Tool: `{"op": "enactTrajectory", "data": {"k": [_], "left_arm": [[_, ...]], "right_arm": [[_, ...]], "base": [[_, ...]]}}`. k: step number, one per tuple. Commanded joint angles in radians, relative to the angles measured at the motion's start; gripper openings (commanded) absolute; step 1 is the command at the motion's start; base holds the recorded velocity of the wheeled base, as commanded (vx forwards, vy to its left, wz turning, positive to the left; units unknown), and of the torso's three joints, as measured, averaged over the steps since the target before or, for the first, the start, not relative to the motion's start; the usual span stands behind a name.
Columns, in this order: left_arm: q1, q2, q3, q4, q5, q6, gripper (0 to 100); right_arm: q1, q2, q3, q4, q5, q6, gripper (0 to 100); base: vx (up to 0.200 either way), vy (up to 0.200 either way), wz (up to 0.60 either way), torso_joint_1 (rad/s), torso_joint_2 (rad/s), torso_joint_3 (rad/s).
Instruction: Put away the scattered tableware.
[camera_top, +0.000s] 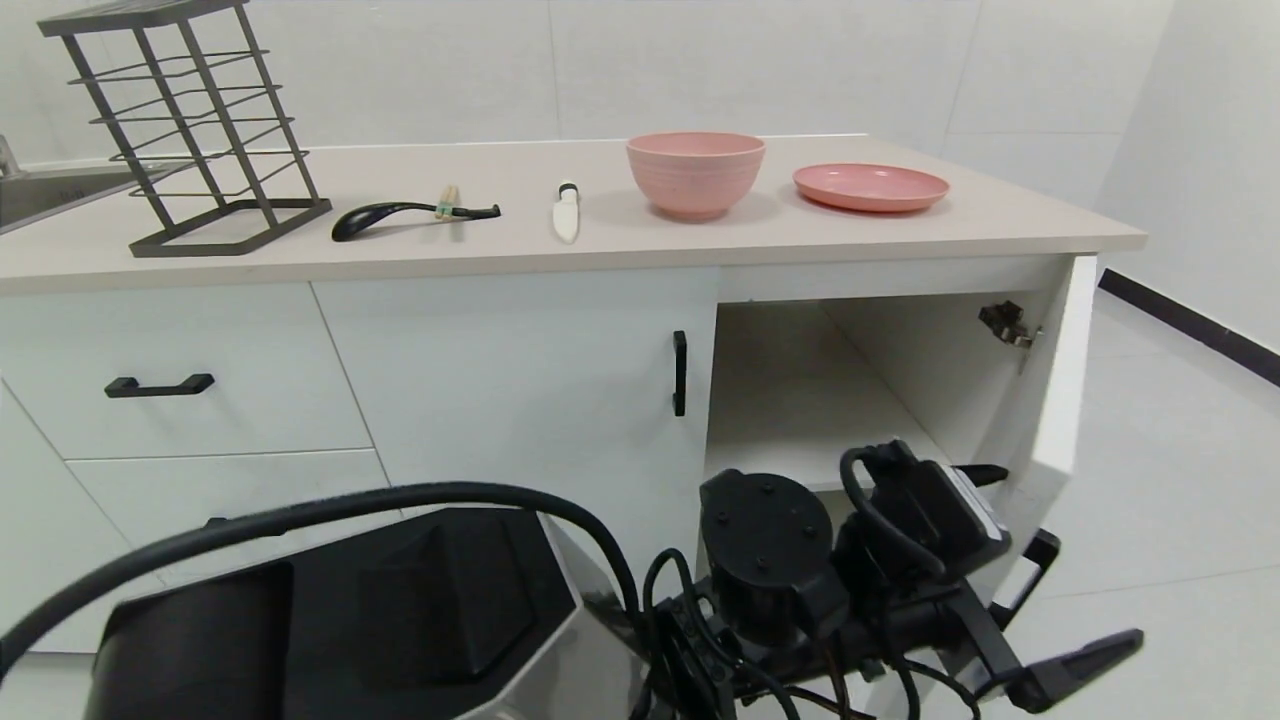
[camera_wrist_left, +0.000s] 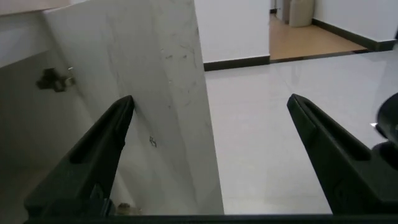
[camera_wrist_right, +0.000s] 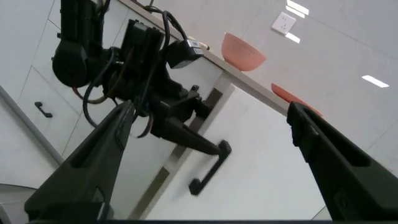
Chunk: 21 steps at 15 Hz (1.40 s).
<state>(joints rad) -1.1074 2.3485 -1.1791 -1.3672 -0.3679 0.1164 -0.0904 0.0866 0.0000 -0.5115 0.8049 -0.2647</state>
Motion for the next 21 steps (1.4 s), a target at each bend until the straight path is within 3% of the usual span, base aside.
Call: {"op": "enactTrajectory", "data": {"k": [1,5,8,9,10,11,13,14,16,17,18,21], "left_arm": [[-0.046,0.029,-0.028,-0.001,0.001,0.0,100],[-0.112,0.091,-0.111,0.019,0.001,-0.003,100],[-0.232,0.167,-0.232,0.05,0.001,-0.007,100],[-0.247,0.172,-0.226,0.045,0.001,-0.014,100],[-0.244,0.169,-0.192,0.031,0.015,-0.041,100],[-0.212,0.158,-0.165,0.013,0.032,-0.06,100],[-0.074,0.071,-0.031,-0.036,0.043,-0.072,100],[0.028,-0.044,0.101,-0.067,0.041,-0.075,100],[0.163,-0.247,0.32,-0.136,0.038,-0.076,100],[0.196,-0.313,0.388,-0.148,0.035,-0.075,100],[0.264,-0.472,0.555,-0.167,0.033,-0.075,100],[0.35,-0.85,0.829,-0.167,0.038,-0.076,100]], "right_arm": [[0.0,0.007,0.0,-0.022,0.0,-0.001,100],[0.0,0.007,0.0,-0.113,0.0,-0.001,100],[0.0,0.007,0.0,-0.122,0.0,-0.002,100],[0.0,0.007,0.0,-0.128,0.0,-0.001,100],[0.0,0.007,0.0,-0.147,0.0,-0.001,100],[0.0,0.007,0.0,-0.151,0.0,-0.002,100],[0.0,0.007,0.0,-0.151,0.0,-0.002,100],[0.0,0.007,0.0,-0.145,0.0,-0.002,100],[0.0,0.007,0.0,-0.145,0.0,-0.002,100],[0.0,0.007,0.0,-0.145,0.0,-0.002,100],[0.0,0.007,0.0,-0.137,0.0,-0.001,100],[0.0,0.007,0.0,-0.087,-0.001,0.004,100]], "base": [[0.0,0.0,0.0,0.0,0.0,0.0],[0.0,0.0,0.0,0.0,0.0,0.0],[0.0,0.0,0.0,0.0,0.0,0.0],[0.0,0.0,0.0,0.0,0.0,0.0],[0.0,0.0,0.0,0.0,0.0,0.0],[0.0,0.0,0.0,0.0,0.0,0.0],[0.0,0.0,0.0,0.0,0.0,0.0],[0.0,0.0,0.0,0.0,0.0,0.0],[0.0,0.0,0.0,0.0,0.0,0.0],[0.0,0.0,0.0,0.0,0.0,0.0],[0.0,0.0,0.0,0.0,0.0,0.0],[0.0,0.0,0.0,0.0,0.0,0.0]]}}
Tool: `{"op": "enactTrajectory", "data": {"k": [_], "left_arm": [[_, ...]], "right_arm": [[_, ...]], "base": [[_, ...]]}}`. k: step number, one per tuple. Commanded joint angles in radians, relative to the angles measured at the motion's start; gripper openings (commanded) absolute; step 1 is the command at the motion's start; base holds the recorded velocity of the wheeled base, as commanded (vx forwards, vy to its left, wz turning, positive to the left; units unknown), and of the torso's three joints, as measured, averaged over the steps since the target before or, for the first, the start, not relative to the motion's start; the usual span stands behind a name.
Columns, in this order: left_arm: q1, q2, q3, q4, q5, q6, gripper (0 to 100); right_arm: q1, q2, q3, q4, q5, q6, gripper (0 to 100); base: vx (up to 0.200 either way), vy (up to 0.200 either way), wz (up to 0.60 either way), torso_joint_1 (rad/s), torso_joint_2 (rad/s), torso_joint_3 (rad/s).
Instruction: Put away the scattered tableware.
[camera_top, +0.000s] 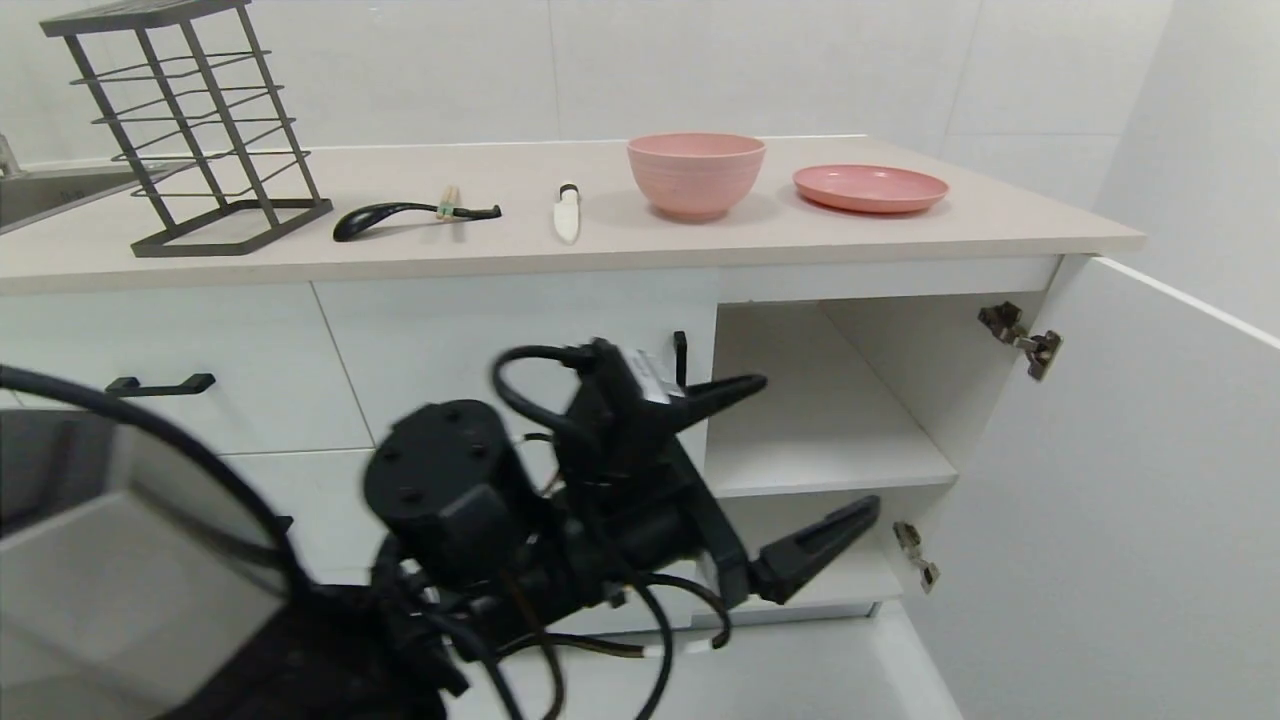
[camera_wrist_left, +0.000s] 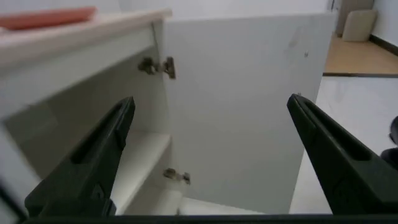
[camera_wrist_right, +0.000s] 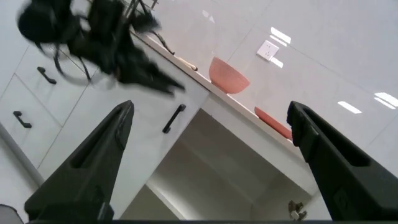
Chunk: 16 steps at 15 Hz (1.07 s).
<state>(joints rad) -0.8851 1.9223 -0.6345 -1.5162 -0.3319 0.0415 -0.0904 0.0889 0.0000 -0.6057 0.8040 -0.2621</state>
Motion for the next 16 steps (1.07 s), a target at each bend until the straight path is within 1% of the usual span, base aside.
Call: {"op": "enactTrajectory", "data": {"k": [1,2,3,4,5,6,7,8,9,10,11,12,13,14,15,16], "left_arm": [[0.164,-0.554,0.335,-0.009,0.005,-0.003,100],[0.215,-0.657,0.377,0.002,0.004,-0.012,100],[0.215,-0.657,0.377,0.002,0.004,-0.012,100],[0.38,-0.841,0.463,0.034,0.002,-0.031,100],[0.456,-0.919,0.529,0.06,-0.001,-0.032,100],[0.528,-1.013,0.613,0.105,-0.001,-0.032,100],[0.577,-1.097,0.634,0.189,0.001,-0.028,100],[0.62,-1.208,0.599,0.315,0.002,-0.031,100],[0.652,-1.3,0.553,0.455,0.005,-0.031,100],[0.669,-1.347,0.536,0.537,0.007,-0.031,100],[0.727,-1.497,0.515,0.754,0.008,-0.029,100],[0.762,-1.586,0.513,0.873,0.008,-0.029,100],[0.785,-1.645,0.513,0.942,0.008,-0.032,100],[0.819,-1.743,0.516,1.051,0.008,-0.041,100],[0.834,-1.792,0.516,1.11,0.01,-0.054,100],[0.854,-1.841,0.521,1.188,0.021,-0.066,100]], "right_arm": [[0.001,0.005,0.0,0.032,0.001,0.007,100],[0.017,0.006,-0.008,0.05,0.001,0.006,100],[0.017,0.006,-0.008,0.05,0.001,0.006,100],[0.107,0.069,-0.123,0.078,-0.002,0.003,100],[0.109,0.092,-0.161,0.092,-0.005,0.011,100],[0.093,0.086,-0.132,0.106,-0.005,0.012,100],[0.063,0.051,-0.055,0.118,-0.003,0.003,100],[0.058,-0.011,-0.002,0.132,-0.003,0.004,100],[0.067,-0.034,0.0,0.189,-0.005,0.003,100],[0.072,-0.035,0.0,0.21,-0.006,0.006,100],[0.083,-0.066,0.0,0.302,-0.106,0.024,100],[0.089,-0.078,0.0,0.409,-0.213,0.035,100],[0.089,-0.078,0.0,0.471,-0.272,0.043,100],[0.089,-0.078,0.0,0.555,-0.344,0.08,100],[0.089,-0.08,-0.002,0.555,-0.376,0.112,100],[0.089,-0.078,0.0,0.555,-0.428,0.162,100]], "base": [[0.0,0.0,0.0,0.0,0.0,0.0],[0.0,0.0,0.0,0.0,0.0,0.0],[0.0,0.0,0.0,0.0,0.0,0.0],[0.0,0.0,0.0,0.0,0.0,0.0],[0.0,0.0,0.0,0.0,0.0,0.0],[0.0,0.0,0.0,0.0,0.0,0.0],[0.0,0.0,0.0,0.0,0.0,0.0],[0.0,0.0,0.0,0.0,0.0,0.0],[0.0,0.0,0.0,0.0,0.0,0.0],[0.0,0.0,0.0,0.0,0.0,0.0],[0.0,0.0,0.0,0.0,0.0,0.0],[0.0,0.0,0.0,0.0,0.0,0.0],[0.0,0.0,0.0,0.0,0.0,0.0],[0.0,0.0,0.0,0.0,0.0,0.0],[0.0,0.0,0.0,0.0,0.0,0.0],[0.0,0.0,0.0,0.0,0.0,0.0]]}}
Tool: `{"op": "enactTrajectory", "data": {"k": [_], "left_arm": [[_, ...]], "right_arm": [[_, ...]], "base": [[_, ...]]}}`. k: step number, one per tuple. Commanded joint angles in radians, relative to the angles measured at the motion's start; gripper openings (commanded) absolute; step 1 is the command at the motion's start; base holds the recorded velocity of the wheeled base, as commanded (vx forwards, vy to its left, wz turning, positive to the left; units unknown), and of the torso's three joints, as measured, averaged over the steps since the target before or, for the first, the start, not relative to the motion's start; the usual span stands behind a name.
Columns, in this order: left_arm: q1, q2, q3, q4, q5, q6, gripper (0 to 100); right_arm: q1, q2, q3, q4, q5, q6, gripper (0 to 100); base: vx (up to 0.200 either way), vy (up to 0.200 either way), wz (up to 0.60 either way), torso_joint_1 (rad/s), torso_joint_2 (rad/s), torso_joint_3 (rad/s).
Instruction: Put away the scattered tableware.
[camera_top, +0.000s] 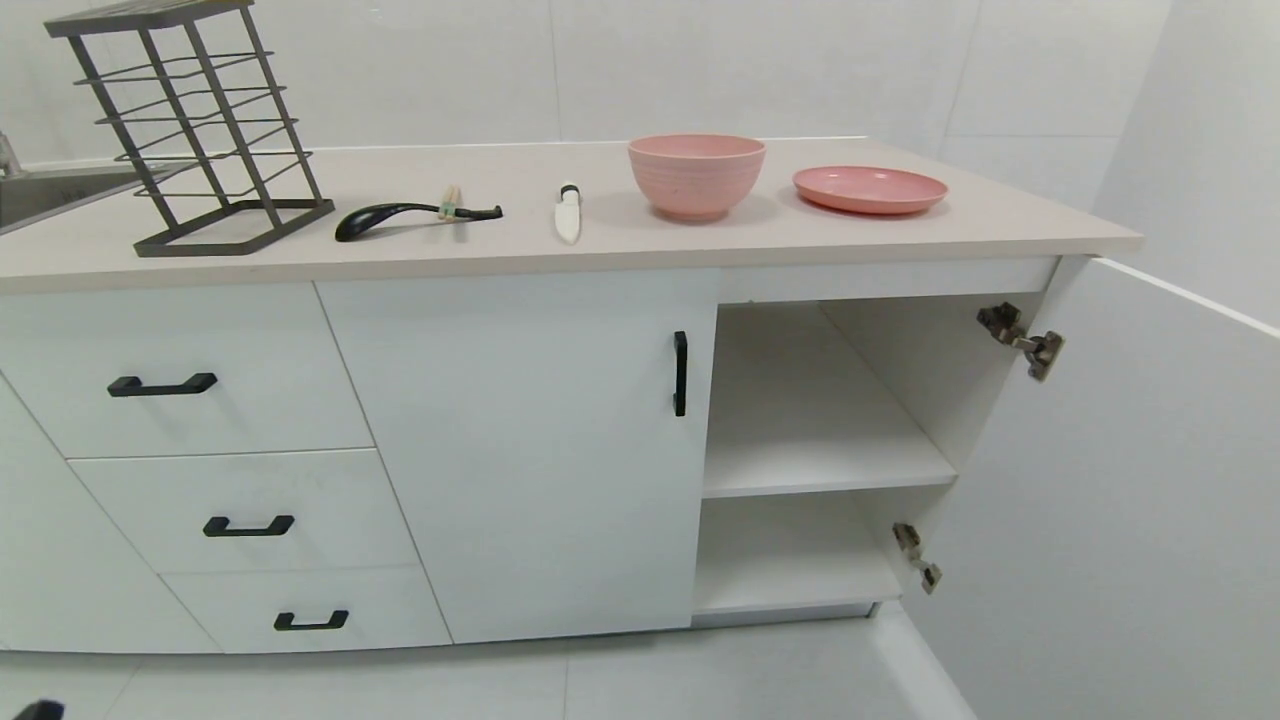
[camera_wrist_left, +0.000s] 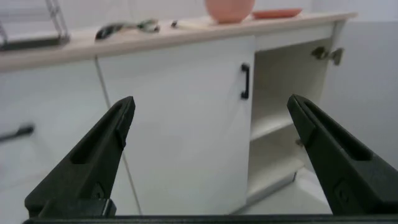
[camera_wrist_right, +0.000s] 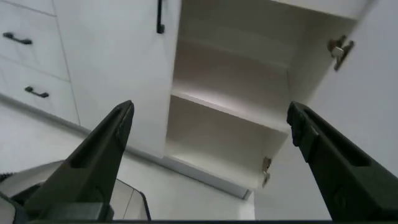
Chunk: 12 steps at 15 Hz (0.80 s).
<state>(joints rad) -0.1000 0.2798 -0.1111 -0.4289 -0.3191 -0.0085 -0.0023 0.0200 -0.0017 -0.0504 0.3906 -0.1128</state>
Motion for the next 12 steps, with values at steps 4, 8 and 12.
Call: {"op": "enactTrajectory", "data": {"k": [4,8,12], "left_arm": [[0.098,-0.28,0.111,0.354,0.063,-0.016,100],[0.1,-0.28,0.111,0.409,0.281,-0.005,100],[0.1,-0.28,0.111,0.43,0.293,0.009,100]], "right_arm": [[0.001,-0.011,0.002,0.0,-0.107,0.093,100],[0.001,-0.011,-0.001,0.004,-0.197,0.14,100],[-0.001,-0.011,0.002,0.047,-0.371,0.13,100]], "base": [[0.0,0.0,0.0,0.0,0.0,0.0],[0.0,0.0,0.0,0.0,0.0,0.0],[0.0,0.0,0.0,0.0,0.0,0.0]]}}
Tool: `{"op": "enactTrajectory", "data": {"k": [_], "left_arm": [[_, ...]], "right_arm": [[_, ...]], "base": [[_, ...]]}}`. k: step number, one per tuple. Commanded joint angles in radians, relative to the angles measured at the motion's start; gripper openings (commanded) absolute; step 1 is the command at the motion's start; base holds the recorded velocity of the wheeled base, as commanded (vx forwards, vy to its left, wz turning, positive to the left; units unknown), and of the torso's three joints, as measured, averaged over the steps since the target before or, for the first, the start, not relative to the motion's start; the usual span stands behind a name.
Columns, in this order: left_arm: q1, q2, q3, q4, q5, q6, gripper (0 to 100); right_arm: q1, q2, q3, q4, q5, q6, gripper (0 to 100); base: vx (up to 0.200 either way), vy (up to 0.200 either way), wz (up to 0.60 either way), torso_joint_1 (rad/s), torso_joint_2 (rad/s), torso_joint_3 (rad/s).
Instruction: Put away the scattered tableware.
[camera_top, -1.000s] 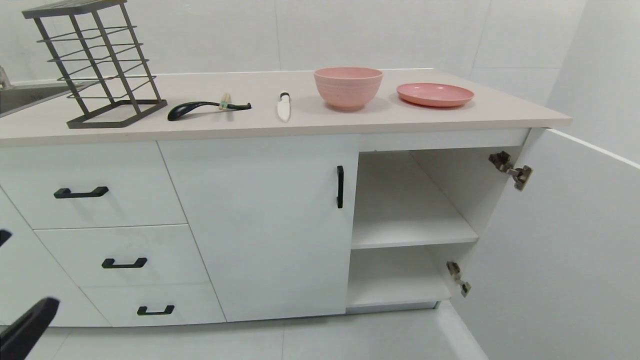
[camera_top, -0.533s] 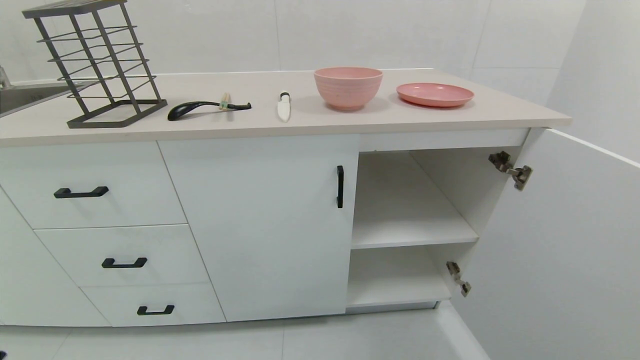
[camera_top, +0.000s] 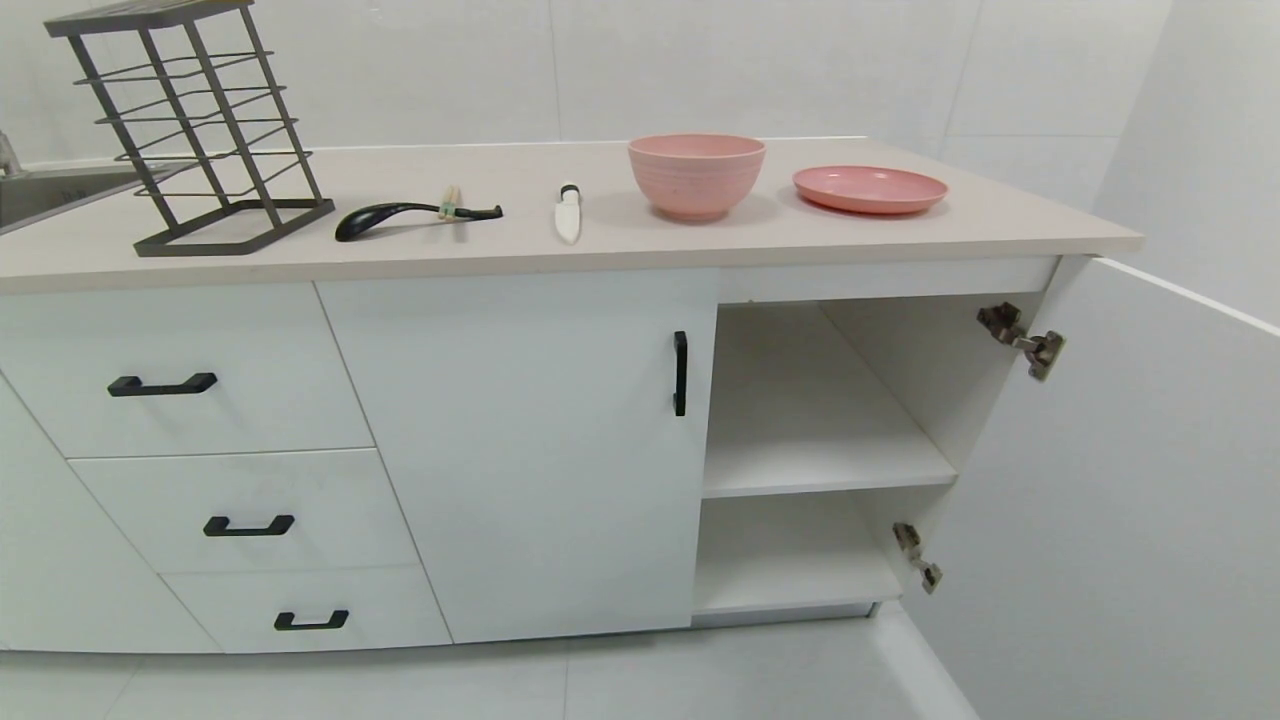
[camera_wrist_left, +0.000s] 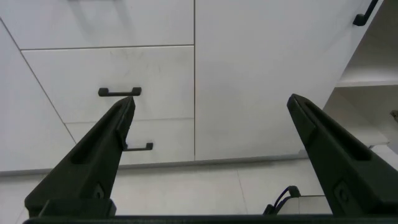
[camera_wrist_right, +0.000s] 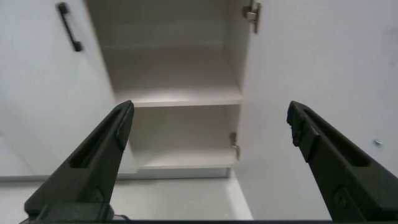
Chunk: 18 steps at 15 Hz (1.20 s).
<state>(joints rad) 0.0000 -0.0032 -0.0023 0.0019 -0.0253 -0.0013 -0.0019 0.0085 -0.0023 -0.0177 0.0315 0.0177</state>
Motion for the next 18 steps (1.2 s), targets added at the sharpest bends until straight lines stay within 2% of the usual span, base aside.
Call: {"op": "enactTrajectory", "data": {"k": [1,9,13,18], "left_arm": [[0.0,0.003,0.002,0.0,-0.001,-0.002,100],[0.0,0.003,0.002,0.001,-0.001,-0.003,100],[0.0,0.003,0.002,0.0,-0.001,-0.006,100],[0.0,0.003,0.002,0.0,0.002,-0.006,100]], "right_arm": [[-0.001,0.001,-0.001,0.036,-0.045,-0.001,100],[0.0,0.001,0.001,0.022,-0.035,0.002,100],[0.0,0.001,0.001,0.022,-0.035,0.002,100],[0.0,0.001,0.001,0.022,-0.035,0.002,100]], "base": [[0.0,0.0,0.0,0.0,0.0,0.0],[0.0,0.0,0.0,0.0,0.0,0.0],[0.2,-0.2,0.0,0.004,0.0,0.007],[0.0,0.0,0.0,0.0,0.0,0.0]]}}
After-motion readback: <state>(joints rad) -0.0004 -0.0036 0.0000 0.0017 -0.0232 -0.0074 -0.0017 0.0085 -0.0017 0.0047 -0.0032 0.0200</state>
